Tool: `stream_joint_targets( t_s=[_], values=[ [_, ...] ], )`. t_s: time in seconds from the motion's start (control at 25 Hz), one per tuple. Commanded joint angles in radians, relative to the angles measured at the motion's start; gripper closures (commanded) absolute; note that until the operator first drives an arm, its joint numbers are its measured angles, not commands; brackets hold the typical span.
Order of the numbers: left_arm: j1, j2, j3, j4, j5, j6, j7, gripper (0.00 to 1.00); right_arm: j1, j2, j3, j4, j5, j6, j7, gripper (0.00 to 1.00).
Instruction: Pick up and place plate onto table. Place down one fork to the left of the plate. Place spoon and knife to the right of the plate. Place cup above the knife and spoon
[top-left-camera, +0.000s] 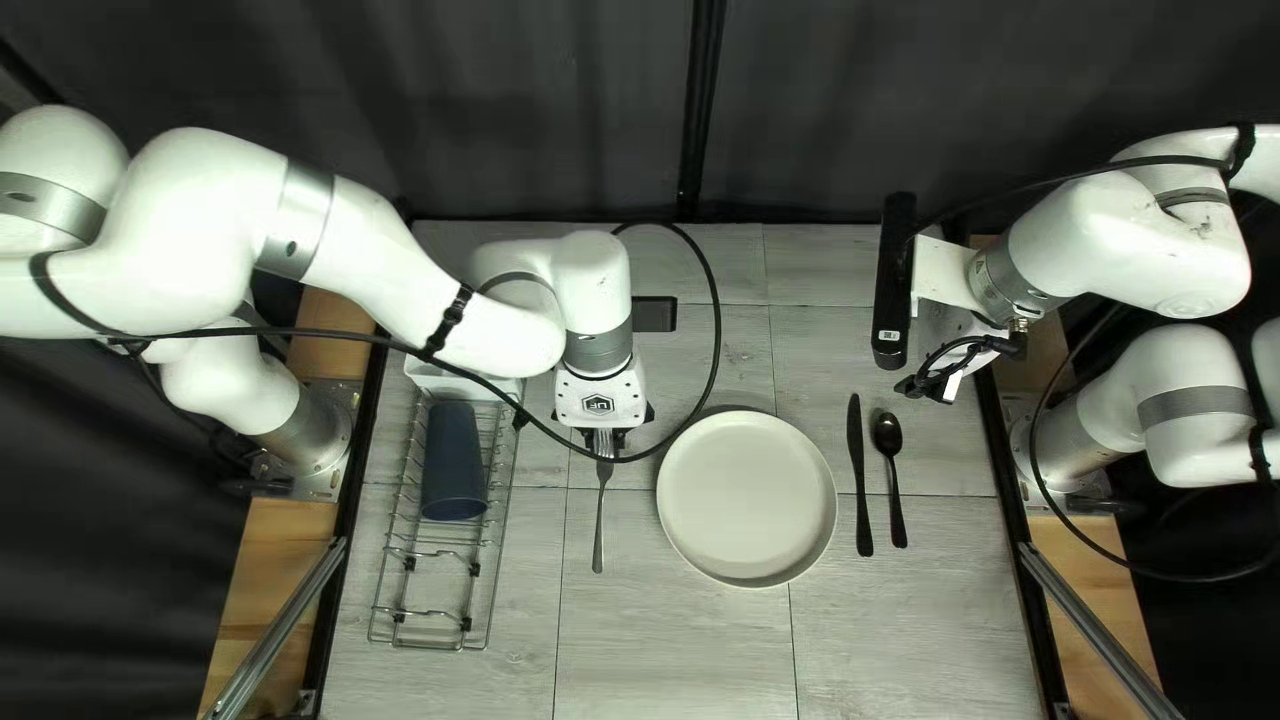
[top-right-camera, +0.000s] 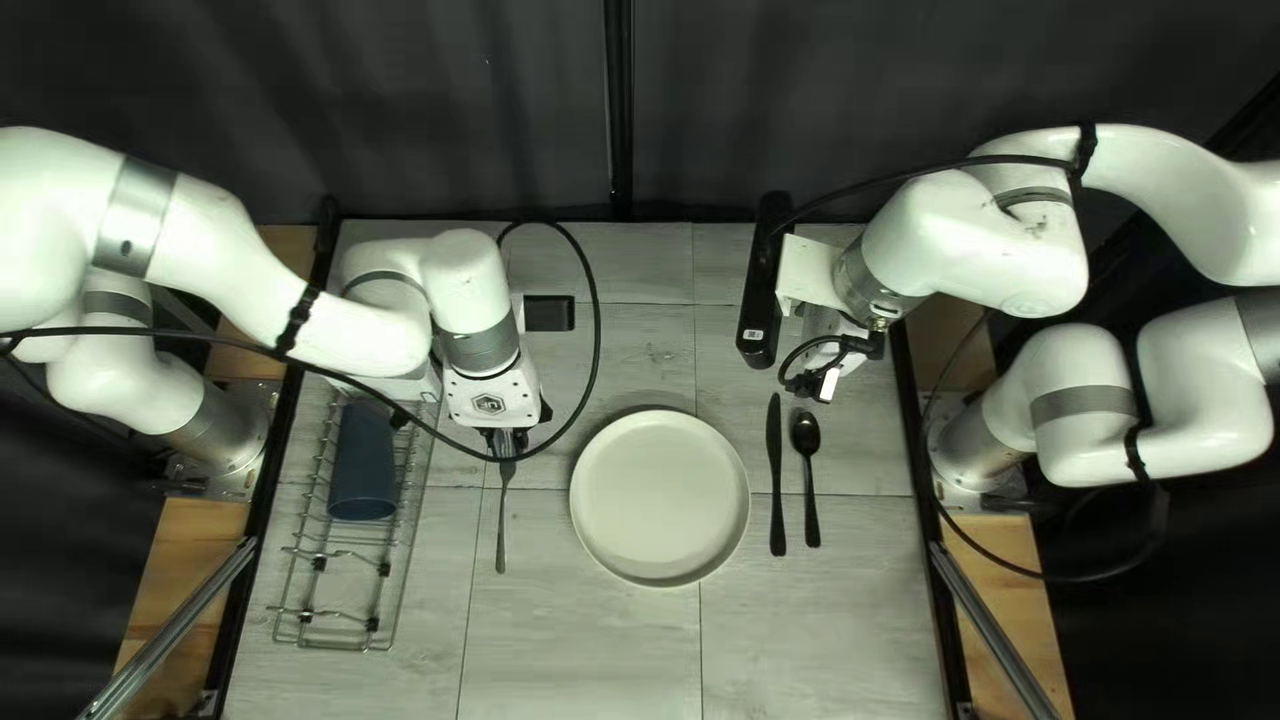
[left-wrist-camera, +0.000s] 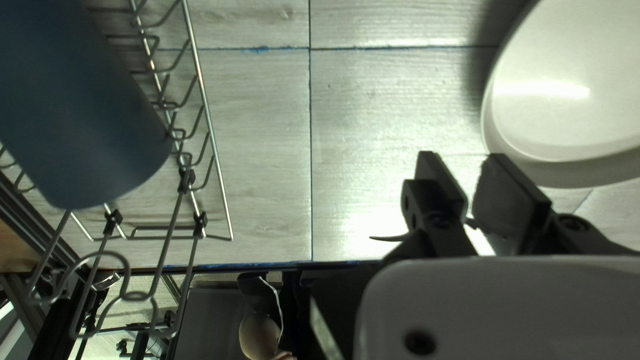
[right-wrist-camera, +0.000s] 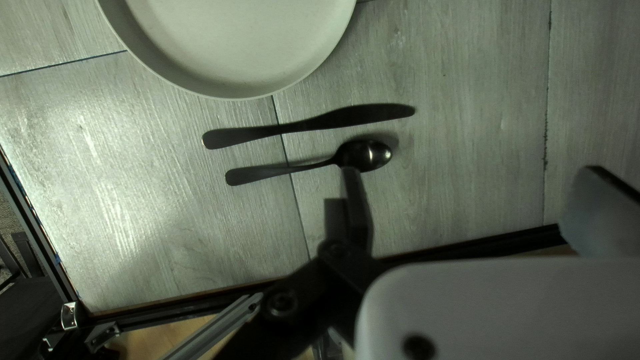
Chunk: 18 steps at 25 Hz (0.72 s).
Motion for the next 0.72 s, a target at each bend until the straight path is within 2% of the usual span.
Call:
stream_joint_targets(
  t_s=[0.04,0.4,0.72],
  values=[
    [0.001,0.039,0.003,0.009,0.011,-0.012,-0.017,1.0,0.0,0.0,0.0,0.0,0.0,0.0,0.0,0.0],
    [0.017,0.137,0.017,0.035,0.005,-0.012,0.005,1.0,0.0,0.0,0.0,0.0,0.0,0.0,0.0,0.0],
    [0.047,0.167,0.029,0.023,-0.027,-0.014,0.075,1.0,0.0,0.0,0.0,0.0,0.0,0.0,0.0,0.0]
  ],
)
